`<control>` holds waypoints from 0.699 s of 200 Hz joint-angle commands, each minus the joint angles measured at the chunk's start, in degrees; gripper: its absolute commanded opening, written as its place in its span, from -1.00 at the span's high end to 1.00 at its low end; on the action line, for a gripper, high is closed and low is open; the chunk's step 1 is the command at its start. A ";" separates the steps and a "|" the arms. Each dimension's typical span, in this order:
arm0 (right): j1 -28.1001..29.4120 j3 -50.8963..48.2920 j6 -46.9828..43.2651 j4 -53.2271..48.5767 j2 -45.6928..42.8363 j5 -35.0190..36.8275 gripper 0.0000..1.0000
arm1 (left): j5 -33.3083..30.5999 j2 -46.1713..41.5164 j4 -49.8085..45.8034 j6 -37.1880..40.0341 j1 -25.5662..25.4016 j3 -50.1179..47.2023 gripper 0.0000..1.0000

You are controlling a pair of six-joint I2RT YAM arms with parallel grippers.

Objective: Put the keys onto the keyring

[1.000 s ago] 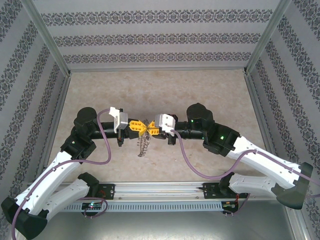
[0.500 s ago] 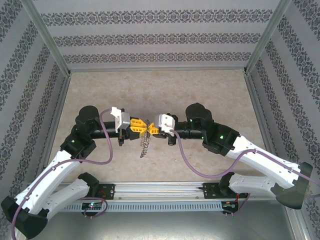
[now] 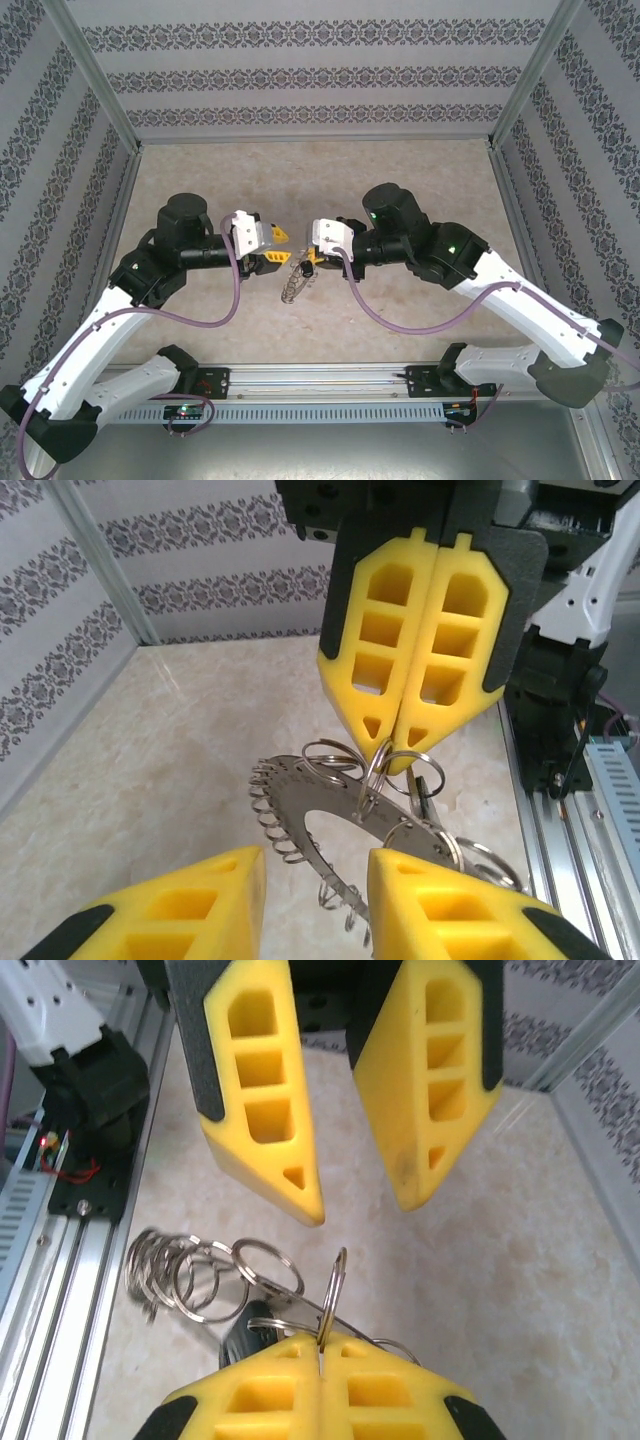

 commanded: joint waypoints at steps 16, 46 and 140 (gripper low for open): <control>-1.57 4.05 -2.41 -6.67 1.81 -2.88 1.00 | 1.89 2.06 -2.48 3.33 -2.58 2.33 0.41; -1.99 6.12 -3.08 -8.73 3.72 -3.70 1.00 | 4.00 2.99 -2.94 2.92 -3.82 2.66 0.43; -2.22 6.58 -3.96 -8.99 4.22 -8.46 1.00 | 3.72 5.01 -2.55 3.89 -4.22 2.69 0.49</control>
